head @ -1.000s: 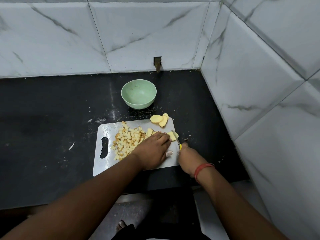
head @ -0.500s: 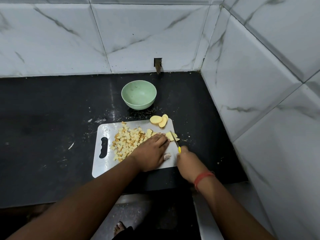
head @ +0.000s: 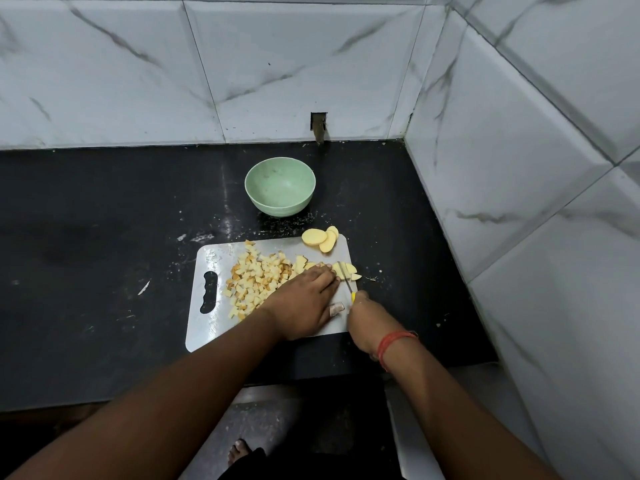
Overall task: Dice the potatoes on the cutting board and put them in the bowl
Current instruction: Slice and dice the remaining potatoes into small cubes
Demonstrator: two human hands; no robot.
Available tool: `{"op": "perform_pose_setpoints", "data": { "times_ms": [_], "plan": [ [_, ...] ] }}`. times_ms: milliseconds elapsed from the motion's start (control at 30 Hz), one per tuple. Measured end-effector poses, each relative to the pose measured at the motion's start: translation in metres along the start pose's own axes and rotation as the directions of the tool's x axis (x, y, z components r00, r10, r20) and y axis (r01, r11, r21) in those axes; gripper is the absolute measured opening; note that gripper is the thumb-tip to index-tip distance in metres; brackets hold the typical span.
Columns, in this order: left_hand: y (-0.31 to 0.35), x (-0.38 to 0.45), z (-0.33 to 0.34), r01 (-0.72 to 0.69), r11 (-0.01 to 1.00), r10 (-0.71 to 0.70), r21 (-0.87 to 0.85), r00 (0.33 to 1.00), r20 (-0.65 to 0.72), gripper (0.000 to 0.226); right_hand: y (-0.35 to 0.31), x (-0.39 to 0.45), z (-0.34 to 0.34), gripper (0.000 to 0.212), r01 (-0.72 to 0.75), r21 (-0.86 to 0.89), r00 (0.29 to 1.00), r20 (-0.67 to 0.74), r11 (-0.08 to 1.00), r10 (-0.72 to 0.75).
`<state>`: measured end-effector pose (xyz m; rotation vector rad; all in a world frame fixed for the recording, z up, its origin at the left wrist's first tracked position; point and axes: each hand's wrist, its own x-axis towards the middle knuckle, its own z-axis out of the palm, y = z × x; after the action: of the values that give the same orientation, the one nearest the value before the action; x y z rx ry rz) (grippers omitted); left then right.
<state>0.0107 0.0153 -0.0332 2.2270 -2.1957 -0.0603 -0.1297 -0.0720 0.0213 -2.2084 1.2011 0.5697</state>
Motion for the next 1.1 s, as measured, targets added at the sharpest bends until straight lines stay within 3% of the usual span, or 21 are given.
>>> {"op": "perform_pose_setpoints", "data": {
  "times_ms": [267,400,600,833,1100],
  "plan": [
    [0.0,0.0,-0.001,0.051,0.998,-0.048,-0.048,0.997,0.06,0.071,0.036,-0.036,0.007,0.021,0.071,0.025,0.997,-0.034,0.997,-0.07],
    [-0.004,-0.001,0.0,0.061,0.994,-0.055,-0.09,0.996,0.072,0.077,0.018,-0.025,-0.008,0.024,0.11,0.042,0.989,-0.101,0.993,-0.105],
    [-0.009,-0.002,-0.003,0.035,0.994,-0.027,-0.099,0.997,0.078,0.077,-0.005,-0.001,-0.008,0.043,0.04,-0.028,0.999,-0.034,0.999,-0.041],
    [-0.008,-0.005,0.003,0.026,0.996,-0.025,-0.087,1.0,0.018,0.075,-0.007,0.005,-0.001,0.045,0.025,-0.018,1.0,0.018,1.0,-0.024],
    [-0.007,-0.002,0.002,0.041,0.997,-0.038,-0.06,0.998,0.042,0.08,0.029,-0.019,0.018,0.029,0.126,0.032,0.992,0.019,0.992,-0.126]
  ]
}}
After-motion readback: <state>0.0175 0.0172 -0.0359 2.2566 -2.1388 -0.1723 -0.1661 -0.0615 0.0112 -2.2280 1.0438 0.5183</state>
